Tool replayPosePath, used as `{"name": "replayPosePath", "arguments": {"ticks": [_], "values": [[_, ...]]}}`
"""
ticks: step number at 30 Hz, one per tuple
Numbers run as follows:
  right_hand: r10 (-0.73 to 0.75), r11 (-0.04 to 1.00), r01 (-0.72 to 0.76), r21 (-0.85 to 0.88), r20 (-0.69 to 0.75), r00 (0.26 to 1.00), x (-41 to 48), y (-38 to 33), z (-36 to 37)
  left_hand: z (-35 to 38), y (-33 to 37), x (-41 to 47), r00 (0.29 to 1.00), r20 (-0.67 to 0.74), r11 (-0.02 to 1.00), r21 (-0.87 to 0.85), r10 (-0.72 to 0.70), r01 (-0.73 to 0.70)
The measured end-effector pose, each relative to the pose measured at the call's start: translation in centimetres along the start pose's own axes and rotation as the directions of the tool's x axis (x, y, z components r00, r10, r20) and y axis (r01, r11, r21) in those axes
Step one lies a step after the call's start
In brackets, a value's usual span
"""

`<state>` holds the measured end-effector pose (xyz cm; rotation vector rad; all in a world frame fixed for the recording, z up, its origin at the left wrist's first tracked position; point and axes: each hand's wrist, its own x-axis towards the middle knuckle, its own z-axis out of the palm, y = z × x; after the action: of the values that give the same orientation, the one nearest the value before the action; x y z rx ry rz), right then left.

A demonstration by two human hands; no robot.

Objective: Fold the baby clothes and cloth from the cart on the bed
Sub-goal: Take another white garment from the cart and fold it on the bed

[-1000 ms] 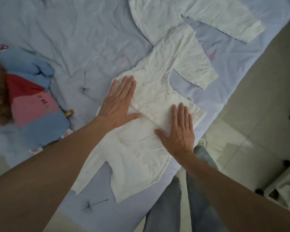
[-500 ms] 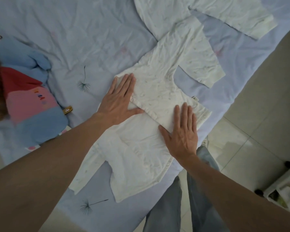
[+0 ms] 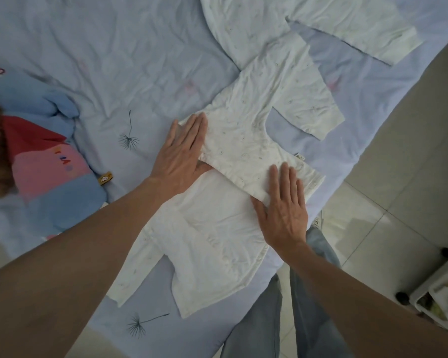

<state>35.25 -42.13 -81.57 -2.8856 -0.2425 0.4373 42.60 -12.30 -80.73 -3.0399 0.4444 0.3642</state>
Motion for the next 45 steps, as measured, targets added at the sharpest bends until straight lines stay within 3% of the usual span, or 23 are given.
{"name": "replayPosePath", "arguments": {"ticks": [11,17,23,32,45], "values": [[0.017,1.000,-0.017,-0.017,-0.019,1.000,1.2,1.0,-1.8,-2.3,0.5,2.8,0.993,-0.049,0.991,-0.085,-0.109,0.105],[-0.013,1.000,0.013,-0.001,-0.038,0.999,1.3,1.8,-3.4,-2.8,0.9,3.8,0.993,-0.050,0.993,-0.064,-0.107,0.104],[-0.047,0.997,0.051,-0.052,0.087,0.995,0.8,2.1,-3.4,-2.4,0.5,3.8,0.997,0.000,0.997,-0.036,-0.071,0.071],[-0.026,0.999,0.026,-0.029,0.007,1.000,1.0,2.1,-3.4,-2.8,-0.1,3.9,0.999,0.013,0.999,0.016,-0.039,0.039],[-0.009,0.997,0.010,-0.082,0.012,1.000,4.3,3.6,-8.1,-5.0,0.4,6.3,0.997,-0.010,0.997,-0.019,-0.080,0.079]]}}
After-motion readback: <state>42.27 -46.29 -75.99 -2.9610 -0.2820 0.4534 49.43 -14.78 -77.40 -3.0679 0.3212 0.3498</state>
